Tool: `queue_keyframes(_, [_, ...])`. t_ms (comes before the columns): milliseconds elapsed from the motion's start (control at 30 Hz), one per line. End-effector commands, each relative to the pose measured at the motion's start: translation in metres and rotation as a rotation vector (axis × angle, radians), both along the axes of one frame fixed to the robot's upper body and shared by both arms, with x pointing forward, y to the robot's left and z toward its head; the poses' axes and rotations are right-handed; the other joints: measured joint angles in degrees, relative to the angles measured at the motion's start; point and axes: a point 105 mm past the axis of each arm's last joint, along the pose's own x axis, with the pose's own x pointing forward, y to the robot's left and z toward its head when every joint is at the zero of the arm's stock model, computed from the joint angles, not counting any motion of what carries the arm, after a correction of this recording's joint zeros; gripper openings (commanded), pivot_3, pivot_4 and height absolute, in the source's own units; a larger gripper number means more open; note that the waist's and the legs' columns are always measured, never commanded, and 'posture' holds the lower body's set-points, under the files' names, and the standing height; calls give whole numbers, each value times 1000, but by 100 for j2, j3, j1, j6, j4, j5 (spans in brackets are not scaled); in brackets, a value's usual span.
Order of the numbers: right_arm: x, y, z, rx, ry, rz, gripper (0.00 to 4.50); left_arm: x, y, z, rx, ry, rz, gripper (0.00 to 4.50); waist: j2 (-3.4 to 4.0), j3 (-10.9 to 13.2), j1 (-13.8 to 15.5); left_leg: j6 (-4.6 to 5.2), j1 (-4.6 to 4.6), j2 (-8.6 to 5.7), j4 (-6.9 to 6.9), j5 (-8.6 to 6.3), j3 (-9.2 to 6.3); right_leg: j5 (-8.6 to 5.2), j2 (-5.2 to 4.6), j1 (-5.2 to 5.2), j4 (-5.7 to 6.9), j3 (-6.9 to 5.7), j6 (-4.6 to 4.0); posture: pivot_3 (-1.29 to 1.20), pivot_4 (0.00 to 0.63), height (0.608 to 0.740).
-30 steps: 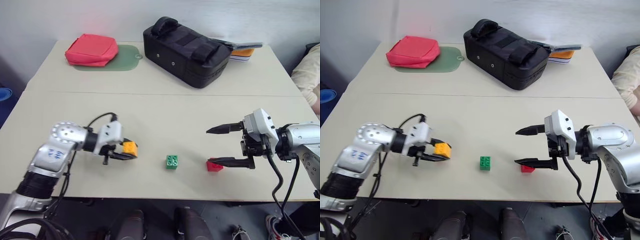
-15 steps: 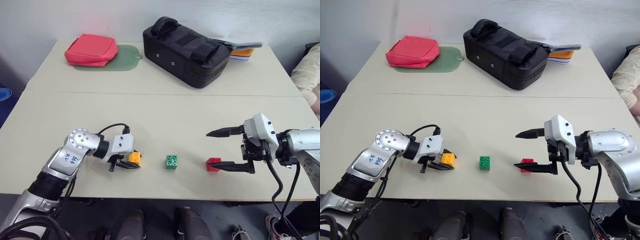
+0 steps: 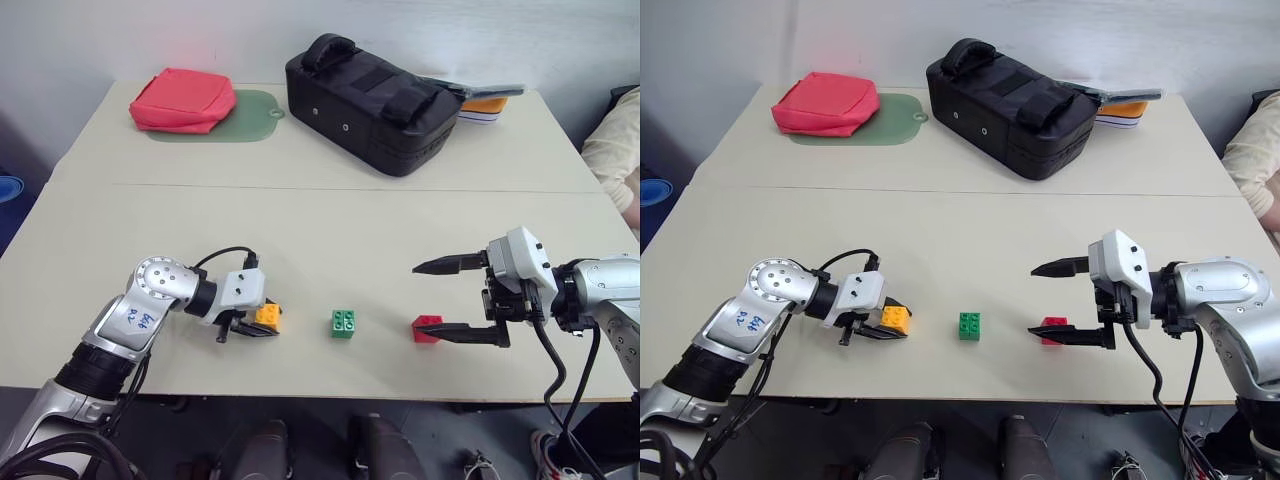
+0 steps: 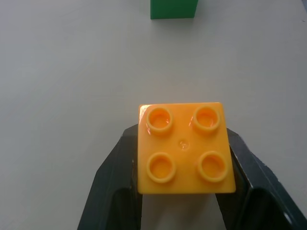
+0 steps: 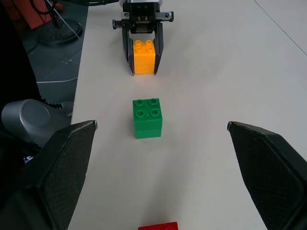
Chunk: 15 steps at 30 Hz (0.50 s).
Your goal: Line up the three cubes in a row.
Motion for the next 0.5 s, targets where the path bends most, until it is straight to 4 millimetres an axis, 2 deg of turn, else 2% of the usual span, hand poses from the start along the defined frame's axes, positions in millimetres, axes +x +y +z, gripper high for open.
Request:
queue_keyframes(33, [-4, 1, 7, -4, -37, 16, 4500, 2, 7, 4, -4, -1, 23, 2263, 0, 0, -3, 0, 0, 0, 0, 0, 0, 0, 0, 0, 0, 0, 0, 0, 150, 740])
queue_keyframes(167, [-4, 1, 7, -5, -36, 17, 4500, 1, 7, 8, -28, -6, 23, 3335, 0, 0, 2, 0, 0, 0, 0, 0, 0, 0, 0, 0, 1, 0, 0, 0, 150, 740])
queue_keyframes(300, [-6, 1, 7, -8, -32, 20, 4500, -6, 18, 12, -8, 3, 4, 4468, 0, 0, -7, 0, 0, 0, 0, 0, 0, 0, 0, 0, 0, 0, 0, 0, 150, 740])
queue_keyframes(433, [-9, -6, 5, -30, -23, 10, 4500, -17, 32, 25, -19, 30, 8, 4468, 0, 0, -10, 0, 0, 3, -2, 0, 0, 0, 0, -2, -1, 0, -1, 0, 150, 740])
queue_keyframes(500, [-11, -18, 1, -56, -11, -21, 4500, -26, 44, 38, -40, 52, 16, 4468, 0, 0, -8, 0, 0, 3, -2, 0, 0, 0, -3, 0, -4, 0, -1, 0, 150, 740])
